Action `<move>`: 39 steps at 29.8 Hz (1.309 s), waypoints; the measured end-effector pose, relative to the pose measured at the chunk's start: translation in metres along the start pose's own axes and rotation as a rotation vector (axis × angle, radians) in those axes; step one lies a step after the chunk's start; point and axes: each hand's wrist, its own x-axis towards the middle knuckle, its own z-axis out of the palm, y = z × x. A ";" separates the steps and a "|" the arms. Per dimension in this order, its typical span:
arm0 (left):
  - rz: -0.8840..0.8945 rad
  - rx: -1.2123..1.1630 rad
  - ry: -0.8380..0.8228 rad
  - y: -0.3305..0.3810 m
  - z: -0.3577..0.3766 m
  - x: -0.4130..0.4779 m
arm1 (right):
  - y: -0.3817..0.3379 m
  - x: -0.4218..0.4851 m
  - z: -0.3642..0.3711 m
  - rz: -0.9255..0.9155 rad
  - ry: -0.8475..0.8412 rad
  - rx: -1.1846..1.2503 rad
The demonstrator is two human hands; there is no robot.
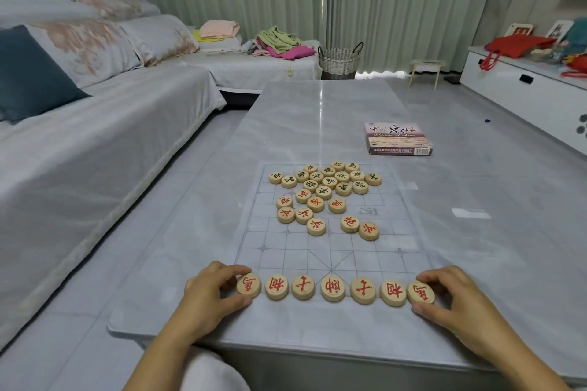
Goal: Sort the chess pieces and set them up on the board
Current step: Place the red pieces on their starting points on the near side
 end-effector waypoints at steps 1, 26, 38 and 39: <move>-0.002 0.002 0.001 0.000 0.000 0.000 | 0.000 0.000 0.000 0.001 -0.001 -0.002; 0.003 0.014 0.010 -0.001 0.000 0.000 | -0.002 0.000 -0.007 0.061 0.013 0.182; -0.073 -0.156 0.038 -0.001 0.002 0.002 | -0.062 0.077 0.004 -0.040 0.098 -0.062; -0.085 -0.173 0.037 0.000 0.002 0.002 | -0.069 0.091 0.010 -0.042 0.087 -0.094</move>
